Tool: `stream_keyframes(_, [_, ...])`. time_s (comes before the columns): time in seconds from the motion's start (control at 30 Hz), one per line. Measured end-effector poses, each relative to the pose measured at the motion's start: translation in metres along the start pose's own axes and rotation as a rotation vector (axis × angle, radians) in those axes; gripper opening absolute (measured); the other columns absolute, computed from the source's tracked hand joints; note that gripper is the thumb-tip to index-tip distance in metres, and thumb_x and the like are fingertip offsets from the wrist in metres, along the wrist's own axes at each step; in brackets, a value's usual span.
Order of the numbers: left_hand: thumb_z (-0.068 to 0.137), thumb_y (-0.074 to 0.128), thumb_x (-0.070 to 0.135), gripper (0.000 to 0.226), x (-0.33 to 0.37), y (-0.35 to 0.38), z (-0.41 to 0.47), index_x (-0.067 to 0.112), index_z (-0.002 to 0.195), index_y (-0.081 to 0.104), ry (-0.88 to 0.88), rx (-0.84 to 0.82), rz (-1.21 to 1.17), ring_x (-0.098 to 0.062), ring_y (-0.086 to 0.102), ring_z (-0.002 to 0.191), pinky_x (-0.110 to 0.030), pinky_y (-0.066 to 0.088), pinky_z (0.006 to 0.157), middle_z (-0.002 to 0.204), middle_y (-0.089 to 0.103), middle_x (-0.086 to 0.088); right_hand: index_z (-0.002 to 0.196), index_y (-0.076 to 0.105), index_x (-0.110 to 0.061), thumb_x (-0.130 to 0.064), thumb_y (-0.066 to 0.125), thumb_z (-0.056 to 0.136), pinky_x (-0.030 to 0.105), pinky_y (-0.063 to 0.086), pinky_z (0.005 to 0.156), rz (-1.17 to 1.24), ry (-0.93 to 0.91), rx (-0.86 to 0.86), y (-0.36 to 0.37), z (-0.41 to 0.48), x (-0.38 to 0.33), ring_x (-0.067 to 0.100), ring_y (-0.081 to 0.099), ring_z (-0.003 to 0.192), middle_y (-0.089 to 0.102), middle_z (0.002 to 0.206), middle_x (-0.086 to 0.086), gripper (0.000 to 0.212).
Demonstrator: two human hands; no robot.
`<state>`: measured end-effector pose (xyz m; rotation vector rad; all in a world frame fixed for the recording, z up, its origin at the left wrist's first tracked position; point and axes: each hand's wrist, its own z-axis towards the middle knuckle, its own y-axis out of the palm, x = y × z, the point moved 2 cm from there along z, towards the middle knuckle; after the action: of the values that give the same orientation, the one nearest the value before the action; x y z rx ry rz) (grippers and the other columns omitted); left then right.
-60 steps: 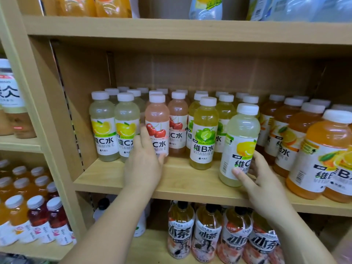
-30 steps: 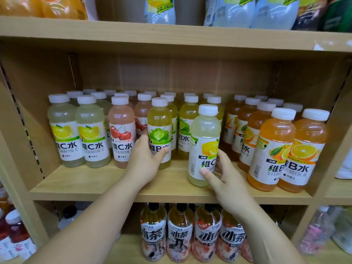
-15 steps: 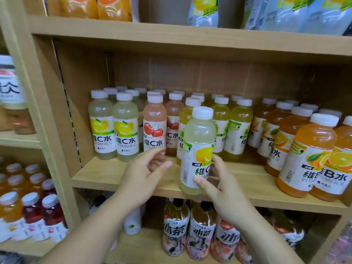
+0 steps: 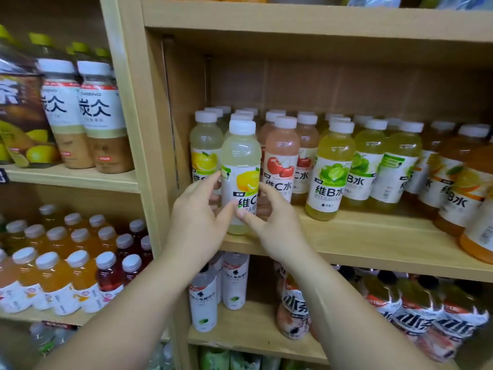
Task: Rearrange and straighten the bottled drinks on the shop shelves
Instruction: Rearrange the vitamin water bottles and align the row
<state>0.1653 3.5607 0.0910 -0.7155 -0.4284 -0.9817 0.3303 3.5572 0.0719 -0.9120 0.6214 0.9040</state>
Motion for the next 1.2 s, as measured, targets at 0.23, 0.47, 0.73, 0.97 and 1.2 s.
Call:
stream_keyframes(0.23, [0.085,0.074,0.021,0.048,-0.021,-0.030,0.005,-0.006,0.124,0.065,0.351,0.095,0.507,-0.040,0.068,0.082,-0.043,0.058,0.071,0.093,0.069,-0.018,0.119,0.056,-0.034,-0.026,0.086,0.080,0.039,0.056,0.097,-0.027,0.043,0.010,0.039,0.009,-0.009,0.005,0.067,0.106,0.070,0.114,-0.015,0.050])
stream_keyframes(0.47, [0.089,0.052,0.032,0.050,-0.031,-0.040,0.012,-0.002,0.122,0.067,0.411,0.115,0.610,-0.036,0.068,0.077,-0.042,0.058,0.054,0.087,0.067,-0.013,0.108,0.048,-0.050,-0.024,0.085,0.082,0.036,0.056,0.095,-0.070,0.051,-0.010,0.052,0.016,-0.021,0.003,0.067,0.101,0.063,0.101,-0.027,0.052])
stream_keyframes(0.73, [0.093,0.052,0.026,0.046,-0.045,-0.045,0.009,-0.002,0.128,0.064,0.396,0.073,0.600,-0.037,0.066,0.075,-0.044,0.057,0.051,0.093,0.067,-0.014,0.122,0.053,-0.030,-0.034,0.085,0.081,0.031,0.055,0.089,-0.110,0.065,0.001,0.067,0.015,-0.027,0.008,0.066,0.100,0.069,0.111,-0.010,0.052])
stream_keyframes(0.97, [0.090,0.061,0.013,0.042,-0.031,-0.049,-0.001,-0.001,0.130,0.063,0.283,-0.025,0.588,-0.040,0.068,0.081,-0.045,0.057,0.055,0.106,0.067,-0.016,0.125,0.049,-0.022,-0.044,0.080,0.082,0.035,0.053,0.085,-0.159,0.085,0.060,0.079,0.010,-0.040,0.016,0.064,0.102,0.065,0.113,-0.003,0.057])
stream_keyframes(1.2, [0.095,0.055,0.016,0.059,-0.011,-0.047,-0.013,0.008,0.151,0.040,0.097,-0.141,0.650,-0.042,0.063,0.106,-0.048,0.052,0.077,0.141,0.050,-0.010,0.135,0.044,-0.020,-0.036,0.077,0.088,0.031,0.047,0.090,-0.130,0.115,-0.110,0.055,-0.012,-0.049,0.018,0.061,0.116,0.062,0.130,-0.002,0.059])
